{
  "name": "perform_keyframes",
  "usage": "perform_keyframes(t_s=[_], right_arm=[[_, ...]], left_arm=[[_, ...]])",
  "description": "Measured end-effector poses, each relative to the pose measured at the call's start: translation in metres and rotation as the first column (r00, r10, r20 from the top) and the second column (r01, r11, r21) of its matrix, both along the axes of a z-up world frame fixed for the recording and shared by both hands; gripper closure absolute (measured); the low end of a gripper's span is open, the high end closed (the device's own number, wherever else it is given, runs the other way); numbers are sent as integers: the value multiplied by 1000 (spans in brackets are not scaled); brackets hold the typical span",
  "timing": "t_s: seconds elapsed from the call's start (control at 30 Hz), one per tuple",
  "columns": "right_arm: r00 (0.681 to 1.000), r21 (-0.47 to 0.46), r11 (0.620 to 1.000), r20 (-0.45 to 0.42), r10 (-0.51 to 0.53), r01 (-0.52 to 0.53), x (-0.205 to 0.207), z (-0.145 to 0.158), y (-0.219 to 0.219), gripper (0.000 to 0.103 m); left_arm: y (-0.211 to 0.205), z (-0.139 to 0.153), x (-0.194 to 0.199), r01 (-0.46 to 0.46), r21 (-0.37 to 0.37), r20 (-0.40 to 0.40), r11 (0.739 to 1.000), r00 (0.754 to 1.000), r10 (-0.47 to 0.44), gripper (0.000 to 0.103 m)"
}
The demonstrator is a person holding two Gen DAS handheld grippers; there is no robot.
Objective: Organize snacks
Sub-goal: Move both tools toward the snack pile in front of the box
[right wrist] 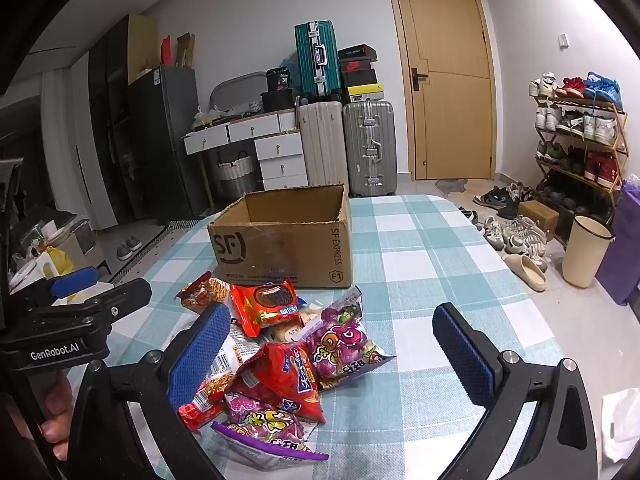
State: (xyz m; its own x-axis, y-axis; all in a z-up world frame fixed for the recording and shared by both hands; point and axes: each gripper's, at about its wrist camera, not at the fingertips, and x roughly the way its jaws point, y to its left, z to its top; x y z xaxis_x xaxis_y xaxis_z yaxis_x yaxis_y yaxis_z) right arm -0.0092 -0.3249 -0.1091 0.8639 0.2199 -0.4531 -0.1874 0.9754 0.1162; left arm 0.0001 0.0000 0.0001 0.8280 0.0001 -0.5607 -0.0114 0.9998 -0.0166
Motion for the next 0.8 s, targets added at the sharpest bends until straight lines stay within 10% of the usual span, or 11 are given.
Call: perform_keyframes(t_s=[0.8], right_arm=[[1000, 4, 1000, -5, 2, -1, 0, 0, -3, 0]], left_arm=[[2, -7, 0, -3, 2, 7, 1000, 1000, 3, 1]])
